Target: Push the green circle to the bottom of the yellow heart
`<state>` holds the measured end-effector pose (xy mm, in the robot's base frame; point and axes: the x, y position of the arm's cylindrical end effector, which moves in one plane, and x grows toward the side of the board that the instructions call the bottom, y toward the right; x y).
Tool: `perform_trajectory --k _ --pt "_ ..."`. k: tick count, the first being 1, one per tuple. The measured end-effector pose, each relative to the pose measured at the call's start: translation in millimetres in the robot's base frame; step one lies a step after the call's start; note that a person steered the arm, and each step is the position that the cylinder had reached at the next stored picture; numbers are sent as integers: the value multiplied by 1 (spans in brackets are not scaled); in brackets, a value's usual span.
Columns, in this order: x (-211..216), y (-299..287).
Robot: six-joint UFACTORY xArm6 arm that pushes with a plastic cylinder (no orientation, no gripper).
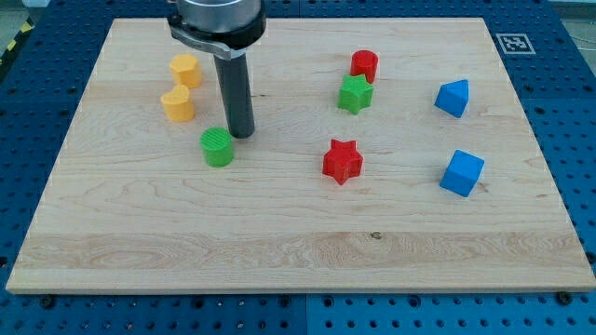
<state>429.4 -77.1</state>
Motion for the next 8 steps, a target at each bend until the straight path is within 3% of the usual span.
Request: perform_trajectory --k 5,8 --pt "40 3" --pt "-17 -73"
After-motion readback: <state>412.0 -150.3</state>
